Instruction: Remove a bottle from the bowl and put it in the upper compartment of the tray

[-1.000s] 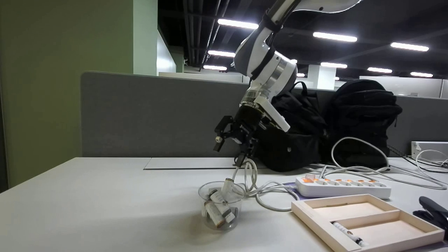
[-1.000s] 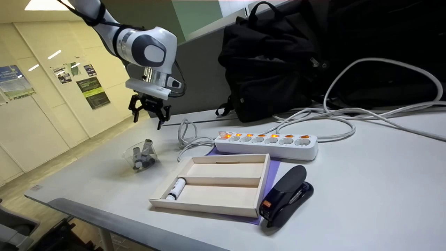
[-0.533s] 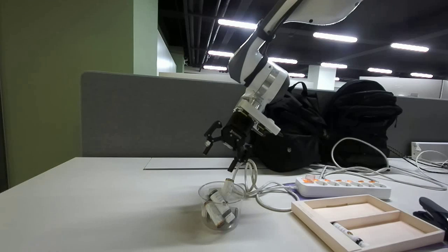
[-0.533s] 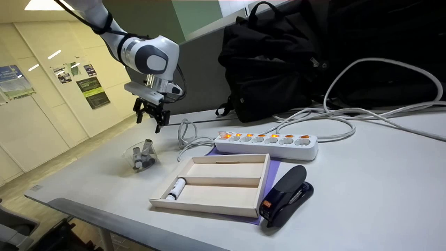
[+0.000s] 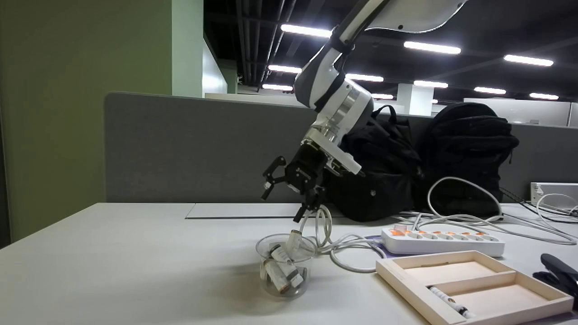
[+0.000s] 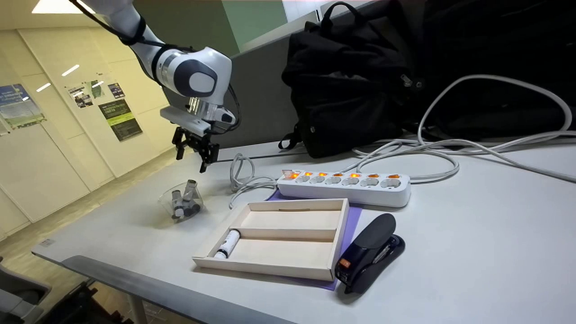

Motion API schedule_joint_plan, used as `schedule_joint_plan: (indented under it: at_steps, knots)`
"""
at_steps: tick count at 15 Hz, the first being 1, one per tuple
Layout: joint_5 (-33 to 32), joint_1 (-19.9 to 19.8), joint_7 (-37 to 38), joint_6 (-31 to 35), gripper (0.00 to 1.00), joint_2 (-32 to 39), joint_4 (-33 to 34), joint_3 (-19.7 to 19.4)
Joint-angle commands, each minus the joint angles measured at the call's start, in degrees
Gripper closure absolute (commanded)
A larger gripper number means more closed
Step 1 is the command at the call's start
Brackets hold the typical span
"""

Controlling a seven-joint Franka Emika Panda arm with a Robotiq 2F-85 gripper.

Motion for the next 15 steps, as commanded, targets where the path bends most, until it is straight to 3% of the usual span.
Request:
schedule_joint_plan:
  at_steps: [1, 3, 4, 12, 15]
  knots:
    - [5.6, -0.5, 2.5, 3.9, 0.00, -1.8, -4.4, 0.6]
    - [9.6, -0.1, 2.0, 6.1, 0.00, -1.5, -6.5, 0.8]
    - [7.3, 0.3, 0.1, 3.9, 0.00, -0.1, -3.4, -0.2]
    - [7.5, 0.4, -0.4, 4.2, 0.00, 0.2, -3.8, -0.2]
    - [16.0, -1.7, -0.3, 6.0, 0.00, -0.4, -5.3, 1.6]
